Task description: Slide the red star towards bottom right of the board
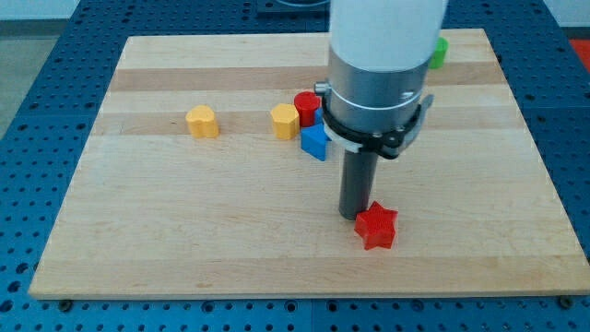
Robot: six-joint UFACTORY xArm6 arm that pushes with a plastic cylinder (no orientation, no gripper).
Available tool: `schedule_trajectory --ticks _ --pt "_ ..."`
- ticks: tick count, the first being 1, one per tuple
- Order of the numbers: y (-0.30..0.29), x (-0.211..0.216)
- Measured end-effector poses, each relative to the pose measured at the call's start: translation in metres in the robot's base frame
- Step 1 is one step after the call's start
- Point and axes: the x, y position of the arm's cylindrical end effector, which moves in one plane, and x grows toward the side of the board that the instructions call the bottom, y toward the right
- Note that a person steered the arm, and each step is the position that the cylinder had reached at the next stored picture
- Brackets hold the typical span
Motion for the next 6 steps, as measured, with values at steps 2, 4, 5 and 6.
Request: schedule_trajectory --ticks 2,4,5,6 --pt "-0.019 0.031" --pt "0.054 0.03" --pt "0.082 0.03" --pt "0.082 0.008"
